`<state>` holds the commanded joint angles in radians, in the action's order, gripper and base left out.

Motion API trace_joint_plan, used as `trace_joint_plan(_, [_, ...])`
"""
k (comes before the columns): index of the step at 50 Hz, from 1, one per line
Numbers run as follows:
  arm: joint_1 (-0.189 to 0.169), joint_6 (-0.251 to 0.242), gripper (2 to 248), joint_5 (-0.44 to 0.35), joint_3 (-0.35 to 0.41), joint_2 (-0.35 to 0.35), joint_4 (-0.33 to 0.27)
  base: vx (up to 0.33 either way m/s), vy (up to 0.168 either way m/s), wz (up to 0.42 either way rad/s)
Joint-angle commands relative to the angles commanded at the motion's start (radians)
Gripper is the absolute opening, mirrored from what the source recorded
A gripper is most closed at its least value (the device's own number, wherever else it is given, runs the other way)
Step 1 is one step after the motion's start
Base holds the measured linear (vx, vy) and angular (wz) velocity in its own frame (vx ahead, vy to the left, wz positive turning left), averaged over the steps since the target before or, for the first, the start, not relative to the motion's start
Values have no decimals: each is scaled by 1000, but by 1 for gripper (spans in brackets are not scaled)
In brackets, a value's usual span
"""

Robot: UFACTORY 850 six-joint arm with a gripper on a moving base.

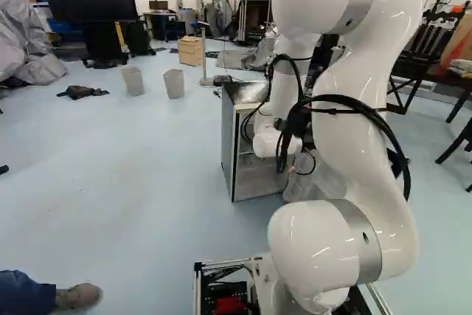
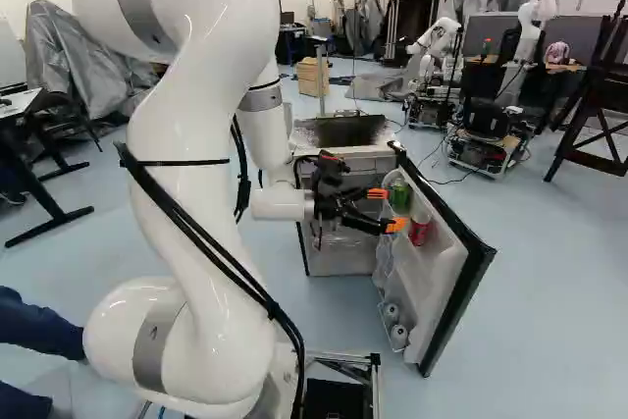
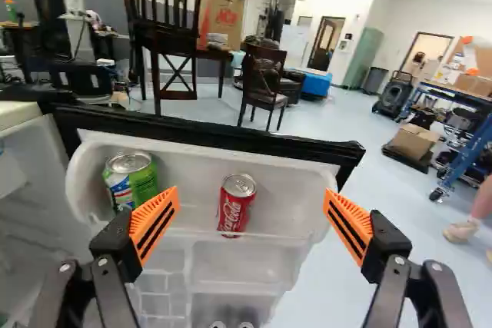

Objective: Grab a drink from the fridge

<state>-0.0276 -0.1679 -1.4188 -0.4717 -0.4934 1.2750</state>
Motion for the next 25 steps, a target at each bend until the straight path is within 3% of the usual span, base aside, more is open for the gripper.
trace_joint_plan(11, [11, 0, 247, 0, 11, -33, -101, 0, 0, 0])
trace_joint_plan(25, [12, 0, 247, 0, -5, -91, -118, 0, 0, 0])
